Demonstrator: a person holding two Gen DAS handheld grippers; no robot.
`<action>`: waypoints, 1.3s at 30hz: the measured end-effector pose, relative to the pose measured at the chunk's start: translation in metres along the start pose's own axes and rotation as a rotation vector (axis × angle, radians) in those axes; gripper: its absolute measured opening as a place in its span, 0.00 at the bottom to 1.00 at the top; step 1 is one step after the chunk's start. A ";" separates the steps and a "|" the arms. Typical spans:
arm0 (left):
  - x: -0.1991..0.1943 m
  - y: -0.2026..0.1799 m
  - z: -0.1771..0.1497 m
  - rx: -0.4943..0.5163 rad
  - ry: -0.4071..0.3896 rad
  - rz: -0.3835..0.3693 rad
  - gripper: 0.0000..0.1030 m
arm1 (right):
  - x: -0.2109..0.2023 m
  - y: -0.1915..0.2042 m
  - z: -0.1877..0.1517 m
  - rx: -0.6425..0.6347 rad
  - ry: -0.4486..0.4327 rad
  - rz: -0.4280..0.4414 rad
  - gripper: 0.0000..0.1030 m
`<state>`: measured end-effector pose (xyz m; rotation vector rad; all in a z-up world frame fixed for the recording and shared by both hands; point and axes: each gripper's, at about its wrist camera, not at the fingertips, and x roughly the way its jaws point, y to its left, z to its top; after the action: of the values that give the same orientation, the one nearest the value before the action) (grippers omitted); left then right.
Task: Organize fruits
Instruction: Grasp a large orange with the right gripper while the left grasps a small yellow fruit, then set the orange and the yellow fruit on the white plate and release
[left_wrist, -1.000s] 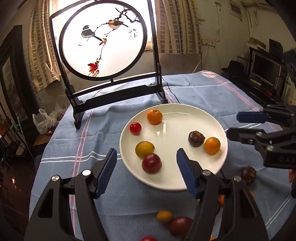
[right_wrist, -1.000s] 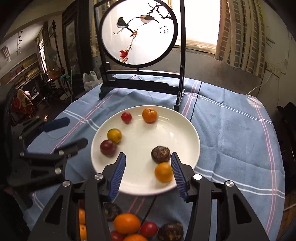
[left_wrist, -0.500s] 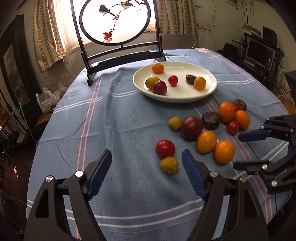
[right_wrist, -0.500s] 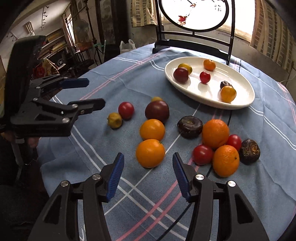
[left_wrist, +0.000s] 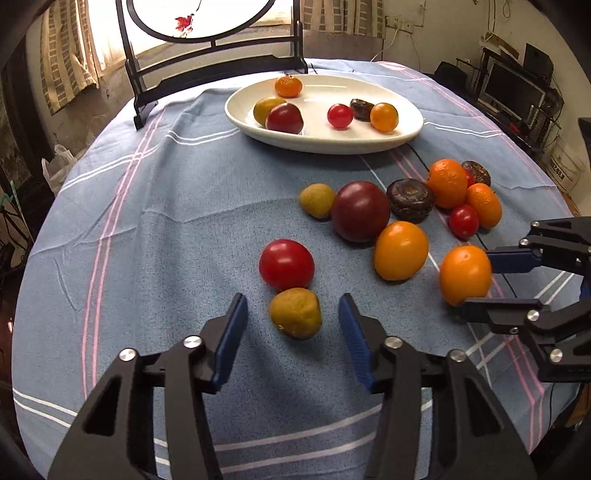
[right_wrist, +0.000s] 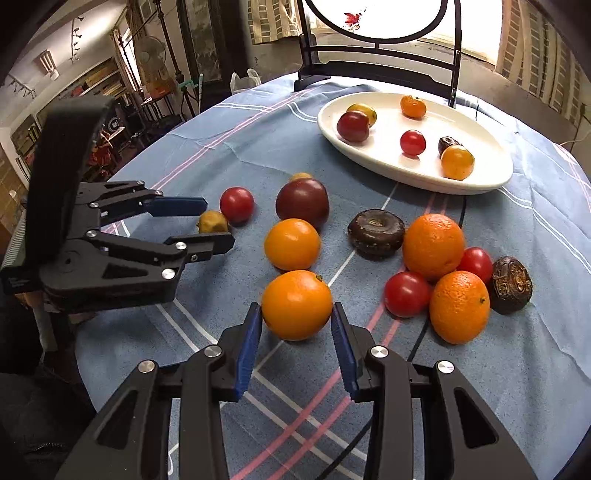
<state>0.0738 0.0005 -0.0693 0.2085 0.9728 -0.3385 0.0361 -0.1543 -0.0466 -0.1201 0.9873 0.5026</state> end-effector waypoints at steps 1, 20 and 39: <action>0.002 0.000 0.000 0.000 0.010 -0.001 0.36 | -0.003 -0.001 -0.002 -0.001 -0.005 -0.003 0.37; -0.075 -0.047 0.073 0.062 -0.281 0.070 0.27 | -0.066 -0.023 0.019 0.033 -0.200 -0.031 0.37; -0.020 -0.045 0.148 0.084 -0.243 0.139 0.27 | -0.053 -0.085 0.091 0.060 -0.238 -0.095 0.38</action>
<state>0.1613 -0.0850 0.0274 0.3028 0.7006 -0.2703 0.1207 -0.2183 0.0367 -0.0513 0.7594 0.3893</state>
